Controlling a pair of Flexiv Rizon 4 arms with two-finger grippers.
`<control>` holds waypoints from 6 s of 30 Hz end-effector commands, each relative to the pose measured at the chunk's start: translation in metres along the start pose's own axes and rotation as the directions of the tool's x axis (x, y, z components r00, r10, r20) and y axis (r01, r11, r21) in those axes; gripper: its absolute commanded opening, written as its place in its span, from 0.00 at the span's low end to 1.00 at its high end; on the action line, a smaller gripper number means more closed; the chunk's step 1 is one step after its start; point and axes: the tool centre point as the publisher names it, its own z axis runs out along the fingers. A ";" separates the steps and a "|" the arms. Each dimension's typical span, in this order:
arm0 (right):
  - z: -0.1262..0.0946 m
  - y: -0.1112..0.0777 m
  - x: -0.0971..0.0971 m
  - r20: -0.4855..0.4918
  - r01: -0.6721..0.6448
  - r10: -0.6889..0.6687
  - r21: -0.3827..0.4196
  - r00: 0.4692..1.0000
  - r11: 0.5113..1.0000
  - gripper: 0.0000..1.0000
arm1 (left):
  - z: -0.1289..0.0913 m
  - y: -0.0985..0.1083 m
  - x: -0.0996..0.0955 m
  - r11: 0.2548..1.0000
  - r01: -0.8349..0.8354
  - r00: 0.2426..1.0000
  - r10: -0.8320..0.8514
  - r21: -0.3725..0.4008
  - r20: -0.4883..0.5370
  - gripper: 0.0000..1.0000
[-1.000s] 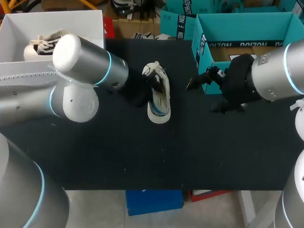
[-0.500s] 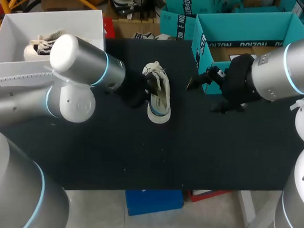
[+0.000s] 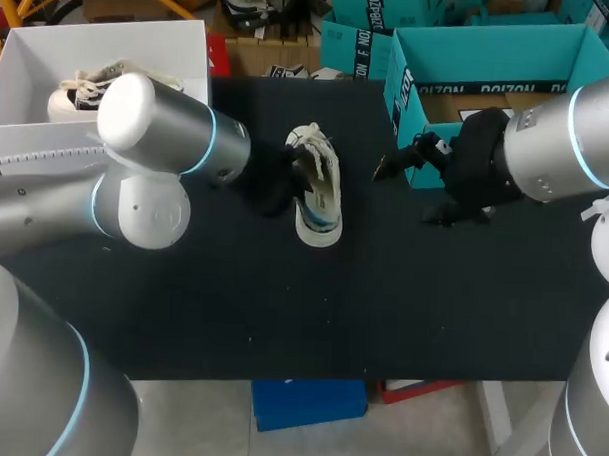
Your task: Take the shoe out of the shoebox, open the shoe tongue, remove and reinsert the insole, then place the shoe into the shoebox
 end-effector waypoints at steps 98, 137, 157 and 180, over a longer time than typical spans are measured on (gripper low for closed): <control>0.001 -0.001 0.001 0.003 -0.001 0.001 -0.002 1.000 1.000 1.00 | 0.001 -0.010 -0.005 0.997 0.023 0.999 -0.025 0.079 0.029 0.00; 0.001 -0.001 0.001 0.003 -0.001 0.001 -0.002 1.000 1.000 1.00 | 0.008 -0.007 -0.012 0.984 0.124 0.990 -0.131 0.132 0.051 0.46; 0.001 -0.001 0.001 0.003 -0.001 0.001 -0.002 1.000 1.000 1.00 | 0.019 -0.012 -0.012 0.939 0.222 0.968 -0.244 0.262 0.055 0.13; 0.001 -0.001 0.001 0.003 -0.001 0.001 -0.002 1.000 1.000 1.00 | 0.018 -0.010 -0.008 0.901 0.286 0.943 -0.324 0.326 0.069 0.00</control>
